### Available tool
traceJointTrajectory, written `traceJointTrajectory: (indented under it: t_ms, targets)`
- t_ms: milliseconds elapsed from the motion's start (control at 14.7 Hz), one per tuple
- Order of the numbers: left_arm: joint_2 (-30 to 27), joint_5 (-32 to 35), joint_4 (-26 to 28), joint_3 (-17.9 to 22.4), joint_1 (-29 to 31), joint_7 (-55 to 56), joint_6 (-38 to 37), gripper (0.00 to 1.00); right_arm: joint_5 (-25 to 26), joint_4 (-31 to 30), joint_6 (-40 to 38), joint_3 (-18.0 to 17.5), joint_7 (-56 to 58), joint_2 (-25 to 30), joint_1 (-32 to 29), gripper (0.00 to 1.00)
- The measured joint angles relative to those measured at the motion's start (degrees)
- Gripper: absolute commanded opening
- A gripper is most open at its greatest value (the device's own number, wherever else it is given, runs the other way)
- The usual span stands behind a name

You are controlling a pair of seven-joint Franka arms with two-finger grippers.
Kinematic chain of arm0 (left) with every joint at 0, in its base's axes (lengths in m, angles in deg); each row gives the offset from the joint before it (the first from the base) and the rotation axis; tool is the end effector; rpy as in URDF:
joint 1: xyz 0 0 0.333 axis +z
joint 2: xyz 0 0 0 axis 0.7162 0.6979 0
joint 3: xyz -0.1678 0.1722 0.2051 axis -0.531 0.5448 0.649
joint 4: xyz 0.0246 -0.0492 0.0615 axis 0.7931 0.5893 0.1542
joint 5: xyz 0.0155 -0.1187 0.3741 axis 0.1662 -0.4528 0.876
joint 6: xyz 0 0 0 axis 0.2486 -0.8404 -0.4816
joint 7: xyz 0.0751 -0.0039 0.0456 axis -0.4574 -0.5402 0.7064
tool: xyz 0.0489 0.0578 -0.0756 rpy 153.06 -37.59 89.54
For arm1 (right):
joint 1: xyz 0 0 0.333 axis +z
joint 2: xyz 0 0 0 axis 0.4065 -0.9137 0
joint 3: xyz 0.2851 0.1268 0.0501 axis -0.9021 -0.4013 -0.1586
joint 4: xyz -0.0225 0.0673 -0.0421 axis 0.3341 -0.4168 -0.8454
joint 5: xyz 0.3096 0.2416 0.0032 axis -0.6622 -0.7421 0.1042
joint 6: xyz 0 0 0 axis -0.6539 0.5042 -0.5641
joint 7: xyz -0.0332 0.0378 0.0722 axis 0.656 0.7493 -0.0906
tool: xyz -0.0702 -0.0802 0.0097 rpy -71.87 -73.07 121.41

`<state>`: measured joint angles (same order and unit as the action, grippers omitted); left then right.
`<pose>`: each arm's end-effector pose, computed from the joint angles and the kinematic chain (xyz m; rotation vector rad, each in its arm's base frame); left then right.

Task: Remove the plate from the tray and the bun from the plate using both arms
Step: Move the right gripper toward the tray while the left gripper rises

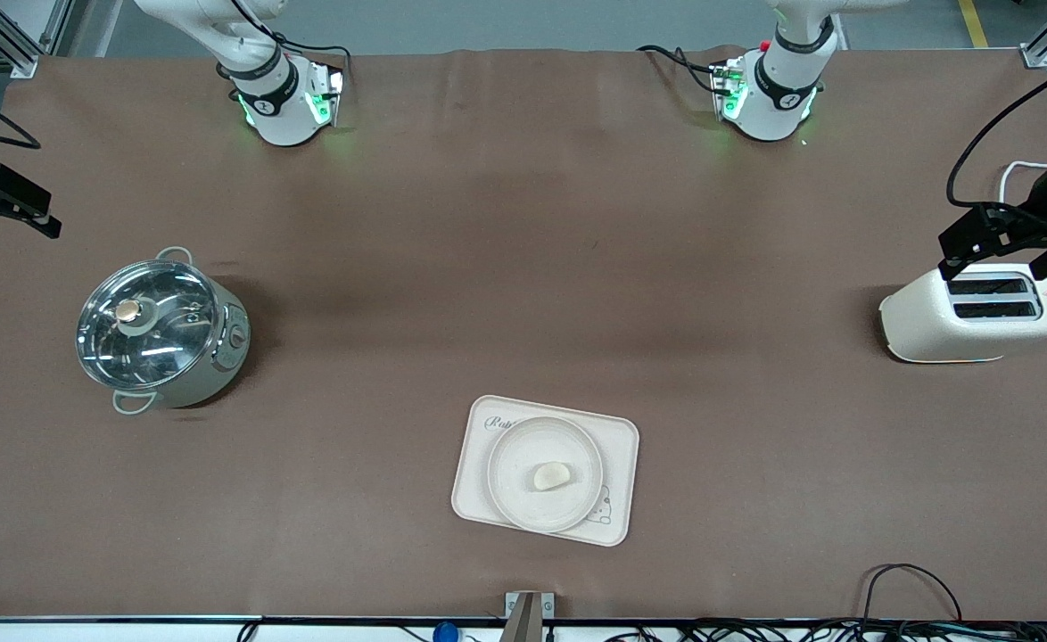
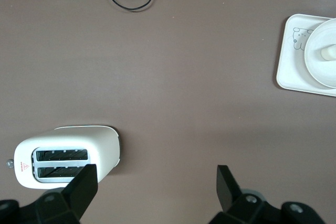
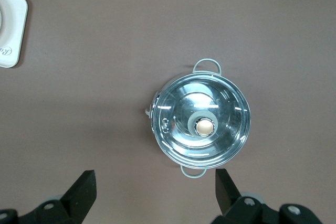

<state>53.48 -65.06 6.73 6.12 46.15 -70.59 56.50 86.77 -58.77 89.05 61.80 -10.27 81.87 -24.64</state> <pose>0.5827 -0.0449 0.6495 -3.0959 0.0649 -0.2050 0.5452 -0.0334 0.6534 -3.1330 -0.1246 -0.0504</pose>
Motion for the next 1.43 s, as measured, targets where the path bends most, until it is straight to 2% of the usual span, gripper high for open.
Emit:
traceJointTrajectory:
  t_ms: [408,680,816,951,1155,1427]
  targets:
    - [0.0,0.0,0.0,-0.2,-0.2,0.7,-0.3,1.0,-0.6,0.3,0.7,-0.2,-0.3,0.0,4.0,1.0]
    - [0.0,-0.1,0.1,-0.3,-0.3,0.9,-1.6,1.0,-7.4,0.3,4.6,0.0,-0.3,-2.2,4.0,1.0]
    - [0.2,-1.7,0.5,-0.8,-0.5,2.5,-2.4,1.0,-7.9,0.3,7.1,-0.2,-0.2,-5.0,4.4,1.0]
    - [1.3,-4.7,1.1,-3.0,-0.9,6.3,-1.7,1.0,-7.9,0.3,11.1,-0.3,-0.5,-9.0,6.4,1.0]
    - [4.0,-5.1,1.2,-7.9,-2.1,14.0,0.1,1.0,-7.9,1.2,16.5,-0.5,-8.5,-16.0,11.7,1.0]
    - [3.3,-5.1,0.4,-9.1,-2.6,17.2,0.5,1.0,-8.6,2.4,22.5,-0.6,-20.1,-22.1,16.9,1.0]
